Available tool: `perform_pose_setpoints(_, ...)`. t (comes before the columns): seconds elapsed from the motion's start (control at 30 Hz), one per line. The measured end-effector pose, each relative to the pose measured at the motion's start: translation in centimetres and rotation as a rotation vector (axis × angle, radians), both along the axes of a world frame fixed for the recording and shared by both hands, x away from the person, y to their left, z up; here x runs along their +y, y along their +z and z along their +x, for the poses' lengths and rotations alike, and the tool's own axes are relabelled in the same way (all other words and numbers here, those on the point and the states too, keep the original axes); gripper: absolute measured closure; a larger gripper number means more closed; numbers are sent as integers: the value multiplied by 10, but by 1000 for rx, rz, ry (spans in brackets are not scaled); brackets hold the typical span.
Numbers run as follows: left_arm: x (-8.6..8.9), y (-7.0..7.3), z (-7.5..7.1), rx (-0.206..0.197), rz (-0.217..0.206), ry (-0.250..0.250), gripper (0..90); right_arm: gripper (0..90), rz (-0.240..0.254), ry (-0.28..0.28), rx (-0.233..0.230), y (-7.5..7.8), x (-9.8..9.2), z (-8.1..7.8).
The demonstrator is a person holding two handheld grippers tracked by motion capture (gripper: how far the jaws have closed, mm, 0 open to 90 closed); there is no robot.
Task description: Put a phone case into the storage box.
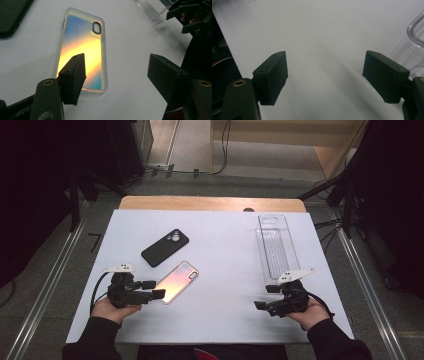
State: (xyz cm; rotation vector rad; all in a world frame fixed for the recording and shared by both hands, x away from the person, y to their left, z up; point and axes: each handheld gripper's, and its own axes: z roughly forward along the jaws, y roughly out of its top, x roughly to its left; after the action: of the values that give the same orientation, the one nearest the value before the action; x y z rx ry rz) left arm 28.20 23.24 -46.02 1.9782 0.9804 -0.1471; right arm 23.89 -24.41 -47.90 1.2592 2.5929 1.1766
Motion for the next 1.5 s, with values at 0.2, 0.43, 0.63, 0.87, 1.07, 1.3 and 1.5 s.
perform_pose_setpoints(0.2, -9, -1, -11, -13, 31, -27, 303, 184, 19, 1, -10, -1, 0, 0)
perform_pose_setpoints(0.43, -13, -1, -10, 1, 34, -31, 303, 184, 14, -3, 5, -2, 0, 1)
perform_pose_setpoints(0.63, -19, 5, -3, -45, 48, -1, 303, 184, 8, 1, 6, -3, 0, 2)
perform_pose_setpoints(0.87, -31, 7, 8, -61, 91, -28, 281, 184, 2, 2, 10, -3, 1, 1)
perform_pose_setpoints(1.07, -37, 4, 19, -25, 83, -38, 271, 184, 1, 1, 8, -3, 1, 1)
perform_pose_setpoints(1.3, -47, 3, 32, -48, 122, -49, 249, 184, -3, -5, 14, -4, 0, 1)
perform_pose_setpoints(1.5, -54, 6, 47, -45, 110, -39, 249, 184, -4, -1, 13, -4, 1, 1)
